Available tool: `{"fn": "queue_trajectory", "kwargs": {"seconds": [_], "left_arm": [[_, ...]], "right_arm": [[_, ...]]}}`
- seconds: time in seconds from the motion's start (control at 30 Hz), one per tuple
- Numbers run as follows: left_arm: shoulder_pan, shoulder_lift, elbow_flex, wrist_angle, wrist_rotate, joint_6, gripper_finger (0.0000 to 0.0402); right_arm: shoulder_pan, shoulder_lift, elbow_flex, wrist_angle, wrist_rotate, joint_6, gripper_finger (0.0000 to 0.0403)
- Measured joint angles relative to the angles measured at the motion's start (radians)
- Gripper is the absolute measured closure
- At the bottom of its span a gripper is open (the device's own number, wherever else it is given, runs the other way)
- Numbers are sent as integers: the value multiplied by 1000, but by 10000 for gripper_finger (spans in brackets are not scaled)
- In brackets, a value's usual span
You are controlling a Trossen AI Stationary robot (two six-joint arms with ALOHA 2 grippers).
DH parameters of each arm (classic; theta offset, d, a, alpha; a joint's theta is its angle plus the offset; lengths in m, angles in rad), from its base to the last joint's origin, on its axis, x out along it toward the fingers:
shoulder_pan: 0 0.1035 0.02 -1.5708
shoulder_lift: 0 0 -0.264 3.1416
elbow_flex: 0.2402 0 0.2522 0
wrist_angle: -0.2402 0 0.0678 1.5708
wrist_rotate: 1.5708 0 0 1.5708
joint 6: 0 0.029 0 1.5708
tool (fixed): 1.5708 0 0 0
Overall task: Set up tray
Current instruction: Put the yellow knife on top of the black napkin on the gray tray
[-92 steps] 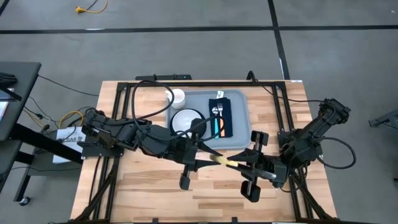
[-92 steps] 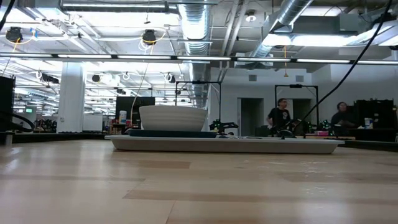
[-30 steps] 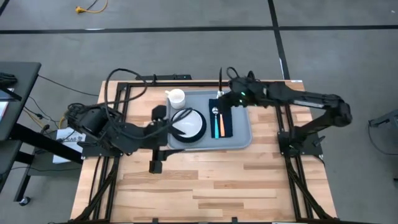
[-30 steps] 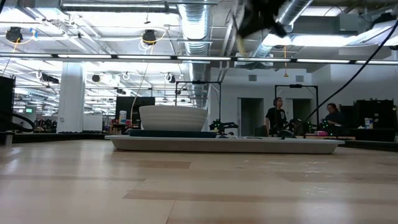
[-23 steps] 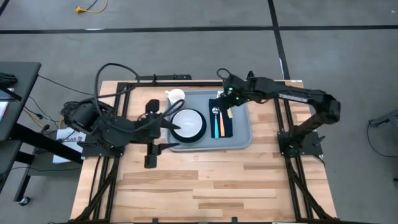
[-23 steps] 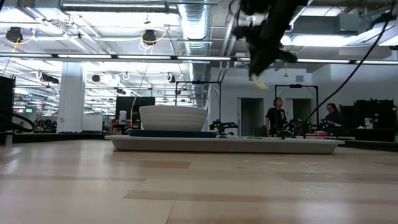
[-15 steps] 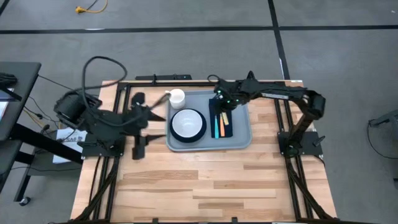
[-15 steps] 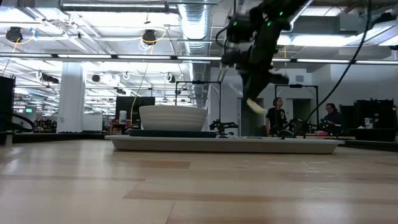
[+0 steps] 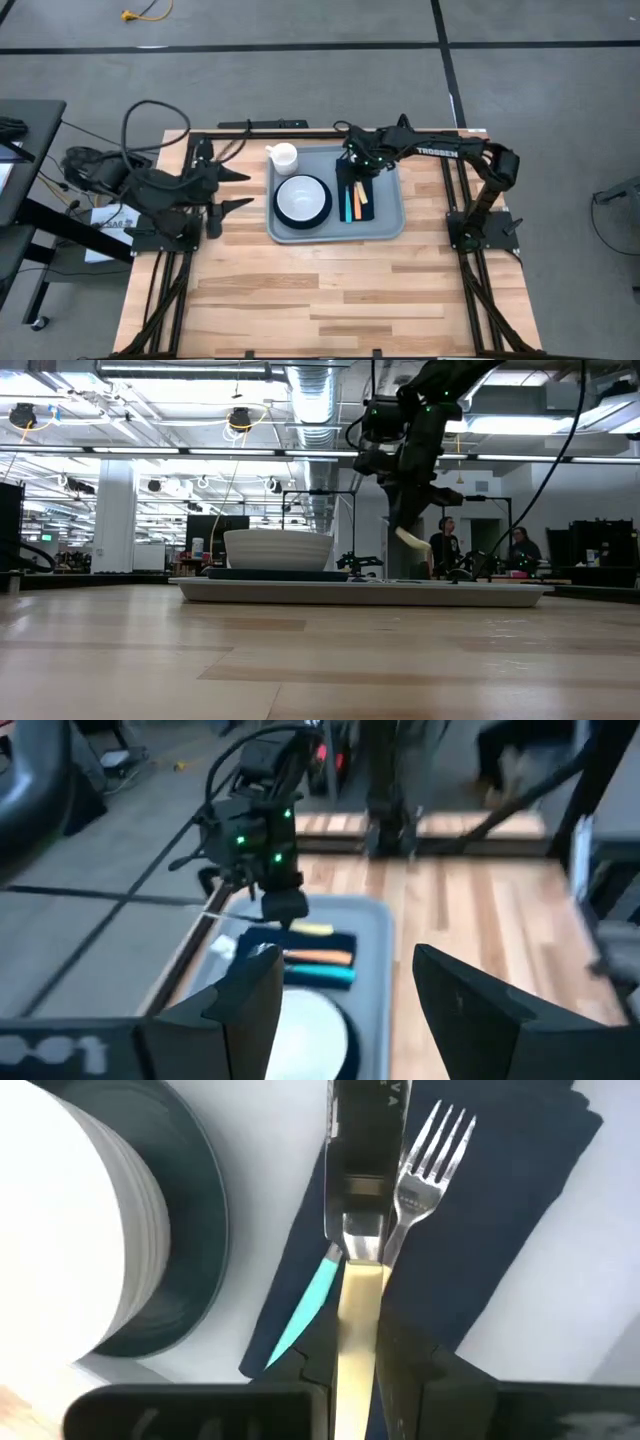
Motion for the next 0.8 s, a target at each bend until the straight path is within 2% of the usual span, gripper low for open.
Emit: {"fn": "queue_trajectory", "kwargs": {"seconds": [0.07,0.2,0.33,0.43,0.57,0.8], "left_arm": [[17,-134,-205,169,28,9,189],[58,-383,-577,493,151,70,189],[96,-567,-801,680,258,115,189],[113,-654,-880,718,302,130,189],[119,-721,-920,704,310,139,189],[119,-750,-940,678,319,169,189]], "right_arm": [[6,0,0,-5,0,3,373],[15,0,-19,-25,-1,16,373],[13,-5,-100,-9,-35,52,373],[8,-12,-177,86,-85,84,373],[-17,-23,-259,185,-127,143,373],[-47,-23,-304,218,-167,191,373]]}}
